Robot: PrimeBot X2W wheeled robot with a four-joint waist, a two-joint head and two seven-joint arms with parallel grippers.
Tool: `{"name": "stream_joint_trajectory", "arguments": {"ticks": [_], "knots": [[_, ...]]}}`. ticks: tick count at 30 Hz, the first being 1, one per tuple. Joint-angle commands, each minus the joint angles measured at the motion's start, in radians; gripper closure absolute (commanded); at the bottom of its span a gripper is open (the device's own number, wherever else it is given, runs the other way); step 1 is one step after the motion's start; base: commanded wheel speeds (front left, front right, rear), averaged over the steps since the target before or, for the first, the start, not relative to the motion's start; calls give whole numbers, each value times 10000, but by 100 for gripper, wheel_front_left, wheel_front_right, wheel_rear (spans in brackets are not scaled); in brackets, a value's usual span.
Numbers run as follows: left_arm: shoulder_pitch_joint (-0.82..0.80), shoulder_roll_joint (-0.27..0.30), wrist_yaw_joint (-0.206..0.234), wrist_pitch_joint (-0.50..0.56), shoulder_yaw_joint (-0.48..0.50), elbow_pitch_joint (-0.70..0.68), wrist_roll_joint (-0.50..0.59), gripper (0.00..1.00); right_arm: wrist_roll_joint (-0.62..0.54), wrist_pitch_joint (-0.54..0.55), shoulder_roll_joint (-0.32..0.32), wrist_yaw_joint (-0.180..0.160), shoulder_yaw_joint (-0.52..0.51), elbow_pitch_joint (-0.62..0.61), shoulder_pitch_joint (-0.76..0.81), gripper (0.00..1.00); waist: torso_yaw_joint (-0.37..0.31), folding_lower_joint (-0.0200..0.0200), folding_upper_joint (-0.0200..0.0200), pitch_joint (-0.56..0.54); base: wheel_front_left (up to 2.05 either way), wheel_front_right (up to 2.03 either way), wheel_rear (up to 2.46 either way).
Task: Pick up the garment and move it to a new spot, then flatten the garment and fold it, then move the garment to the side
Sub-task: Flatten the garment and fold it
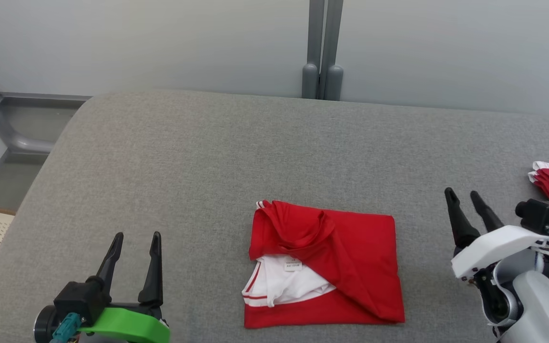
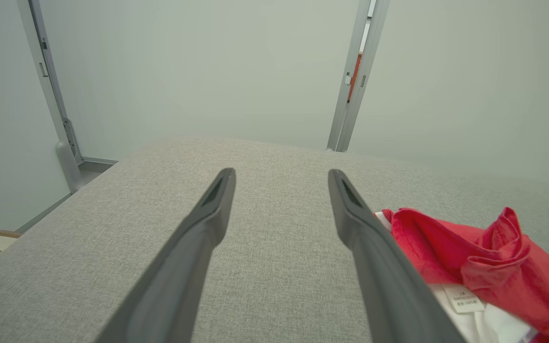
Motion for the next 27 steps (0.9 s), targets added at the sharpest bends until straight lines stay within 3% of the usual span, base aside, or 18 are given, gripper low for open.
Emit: {"name": "stream_joint_trajectory", "arguments": {"ticks": [1, 17, 27], "knots": [[35, -20, -26, -29, 25, 2, 32, 0, 34, 105, 118, 4, 127, 84, -112, 100, 154, 0, 0, 16, 0, 0, 0], [-293, -79, -145, -29, 11, 168, 117, 0, 1237, 1056, 947, 4, 2227, 2672, -1134, 100, 1767, 0, 0, 433, 0, 0, 0], [-50, 2, -155, -29, 133, 266, 139, 0, 3125, 1462, 1617, 6, 3974, 1476, -294, 100, 1713, 0, 0, 170, 0, 0, 0]]}}
